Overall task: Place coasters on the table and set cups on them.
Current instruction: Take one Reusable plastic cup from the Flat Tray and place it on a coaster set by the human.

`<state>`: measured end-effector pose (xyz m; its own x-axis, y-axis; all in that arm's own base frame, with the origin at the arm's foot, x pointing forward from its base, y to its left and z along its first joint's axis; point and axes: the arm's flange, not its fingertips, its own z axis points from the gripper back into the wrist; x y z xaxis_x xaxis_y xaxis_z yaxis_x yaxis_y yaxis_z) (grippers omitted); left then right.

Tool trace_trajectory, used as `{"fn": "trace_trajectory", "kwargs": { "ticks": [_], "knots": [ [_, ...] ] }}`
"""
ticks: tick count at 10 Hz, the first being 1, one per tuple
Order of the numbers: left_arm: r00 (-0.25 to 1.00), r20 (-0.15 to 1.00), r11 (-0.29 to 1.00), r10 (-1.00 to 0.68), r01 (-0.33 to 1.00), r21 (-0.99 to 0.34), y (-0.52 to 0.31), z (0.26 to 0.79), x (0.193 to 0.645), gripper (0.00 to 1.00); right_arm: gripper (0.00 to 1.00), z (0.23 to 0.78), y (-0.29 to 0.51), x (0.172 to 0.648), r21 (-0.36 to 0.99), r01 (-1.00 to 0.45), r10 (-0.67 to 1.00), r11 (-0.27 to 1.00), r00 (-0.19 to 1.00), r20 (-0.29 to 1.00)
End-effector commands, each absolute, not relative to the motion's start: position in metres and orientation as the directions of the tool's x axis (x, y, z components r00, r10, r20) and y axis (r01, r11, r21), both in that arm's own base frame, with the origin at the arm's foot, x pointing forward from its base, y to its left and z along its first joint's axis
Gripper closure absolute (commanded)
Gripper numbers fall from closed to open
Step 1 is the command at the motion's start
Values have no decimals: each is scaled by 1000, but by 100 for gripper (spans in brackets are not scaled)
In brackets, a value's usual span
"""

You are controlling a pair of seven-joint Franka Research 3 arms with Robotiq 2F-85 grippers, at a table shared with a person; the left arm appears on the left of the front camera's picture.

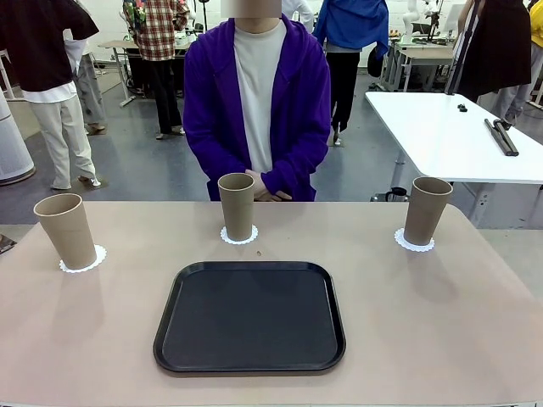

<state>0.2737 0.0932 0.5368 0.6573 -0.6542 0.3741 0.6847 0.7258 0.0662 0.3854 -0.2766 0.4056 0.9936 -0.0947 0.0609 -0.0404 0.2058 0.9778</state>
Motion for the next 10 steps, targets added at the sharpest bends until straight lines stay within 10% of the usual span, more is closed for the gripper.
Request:
{"fn": "trace_trajectory", "kwargs": {
  "ticks": [1, 10],
  "knots": [
    [650, 382, 717, -657, 695, 51, 83, 536, 278, 0, 0, 407, -276, 386, 978, -39, -102, 204, 993, 60],
    [647, 387, 712, -657, 701, 36, 72, 536, 282, 0, 0, 407, -276, 386, 978, -39, -102, 204, 993, 60]
  ]
}}
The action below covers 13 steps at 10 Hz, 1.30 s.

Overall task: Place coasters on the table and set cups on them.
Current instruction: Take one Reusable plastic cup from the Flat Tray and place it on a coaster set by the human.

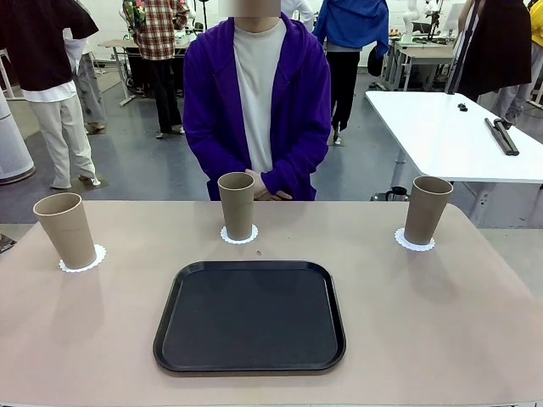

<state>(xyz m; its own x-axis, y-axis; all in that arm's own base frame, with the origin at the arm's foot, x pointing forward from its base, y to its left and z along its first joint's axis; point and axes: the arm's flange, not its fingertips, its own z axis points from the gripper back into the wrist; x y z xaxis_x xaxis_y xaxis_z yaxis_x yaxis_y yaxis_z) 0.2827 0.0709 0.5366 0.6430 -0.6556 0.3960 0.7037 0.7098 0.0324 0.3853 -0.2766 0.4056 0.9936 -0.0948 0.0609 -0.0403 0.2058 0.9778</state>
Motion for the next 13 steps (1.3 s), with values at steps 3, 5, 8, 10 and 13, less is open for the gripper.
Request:
{"fn": "trace_trajectory", "kwargs": {
  "ticks": [3, 5, 8, 10, 13],
  "knots": [
    [647, 387, 712, -657, 701, 36, 72, 536, 282, 0, 0, 407, -276, 386, 978, -39, -102, 204, 993, 60],
    [647, 387, 712, -657, 701, 36, 72, 536, 282, 0, 0, 407, -276, 386, 978, -39, -102, 204, 993, 60],
    [647, 387, 712, -657, 701, 36, 72, 536, 282, 0, 0, 407, -276, 386, 978, -39, -102, 204, 993, 60],
    [647, 387, 712, -657, 701, 36, 72, 536, 282, 0, 0, 407, -276, 386, 978, -39, -102, 204, 993, 60],
    [667, 411, 723, -622, 690, -26, 73, 557, 286, 0, 0, 407, -276, 386, 978, -39, -102, 204, 993, 60]
  ]
}}
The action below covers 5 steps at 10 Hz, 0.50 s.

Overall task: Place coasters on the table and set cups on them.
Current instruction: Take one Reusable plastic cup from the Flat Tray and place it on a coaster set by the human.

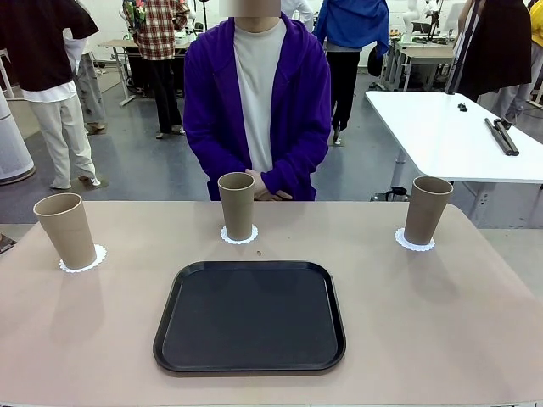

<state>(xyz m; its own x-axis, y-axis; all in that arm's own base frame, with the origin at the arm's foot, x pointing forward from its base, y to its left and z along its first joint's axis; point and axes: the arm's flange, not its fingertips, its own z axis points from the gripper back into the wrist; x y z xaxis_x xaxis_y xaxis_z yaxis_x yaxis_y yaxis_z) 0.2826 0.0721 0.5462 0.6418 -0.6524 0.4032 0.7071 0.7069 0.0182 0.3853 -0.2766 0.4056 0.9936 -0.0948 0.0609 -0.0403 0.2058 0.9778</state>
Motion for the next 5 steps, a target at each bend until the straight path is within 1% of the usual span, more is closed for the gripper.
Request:
{"fn": "trace_trajectory", "kwargs": {
  "ticks": [1, 5],
  "knots": [
    [639, 400, 705, -658, 709, 26, 71, 539, 283, 0, 0, 407, -276, 386, 978, -39, -102, 204, 993, 60],
    [639, 400, 705, -658, 709, 26, 71, 539, 283, 0, 0, 407, -276, 386, 978, -39, -102, 204, 993, 60]
  ]
}}
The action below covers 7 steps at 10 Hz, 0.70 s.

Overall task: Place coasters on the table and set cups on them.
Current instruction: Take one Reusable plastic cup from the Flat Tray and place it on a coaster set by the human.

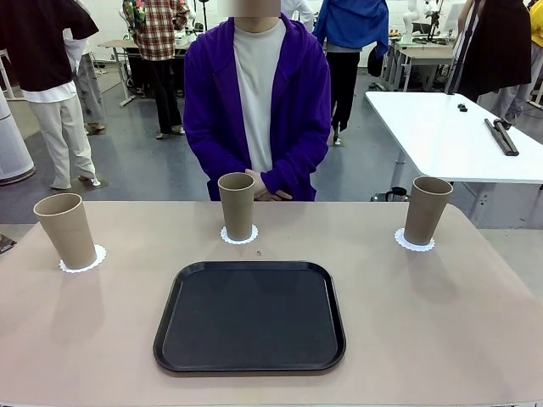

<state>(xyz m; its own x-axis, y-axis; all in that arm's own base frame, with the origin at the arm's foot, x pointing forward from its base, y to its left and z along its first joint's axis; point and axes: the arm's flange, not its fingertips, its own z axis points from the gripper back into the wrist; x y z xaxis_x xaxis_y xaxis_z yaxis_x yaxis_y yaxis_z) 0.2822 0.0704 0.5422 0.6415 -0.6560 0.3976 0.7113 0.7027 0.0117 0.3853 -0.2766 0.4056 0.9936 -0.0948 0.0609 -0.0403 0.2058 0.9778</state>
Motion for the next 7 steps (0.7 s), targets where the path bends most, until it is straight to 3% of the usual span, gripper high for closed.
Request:
{"fn": "trace_trajectory", "kwargs": {
  "ticks": [1, 2, 3, 4, 6, 7],
  "knots": [
    [639, 400, 705, -658, 709, 26, 71, 539, 283, 0, 0, 407, -276, 386, 978, -39, -102, 204, 993, 60],
    [642, 398, 703, -656, 711, 12, 70, 542, 282, 0, 0, 407, -276, 386, 978, -39, -102, 204, 993, 60],
    [763, 469, 714, -446, 619, -327, 101, 549, 299, 0, 0, 407, -276, 386, 978, -39, -102, 204, 993, 60],
    [846, 468, 657, -255, 507, -559, 136, 547, 305, 0, 0, 407, -276, 386, 978, -39, -102, 204, 993, 60],
    [921, 390, 514, 5, 332, -791, 201, 543, 324, 0, 0, 407, -276, 386, 978, -39, -102, 204, 993, 60],
    [934, 355, 490, 34, 293, -821, 221, 527, 320, 0, 0, 407, -276, 386, 978, -39, -102, 204, 993, 60]
  ]
}}
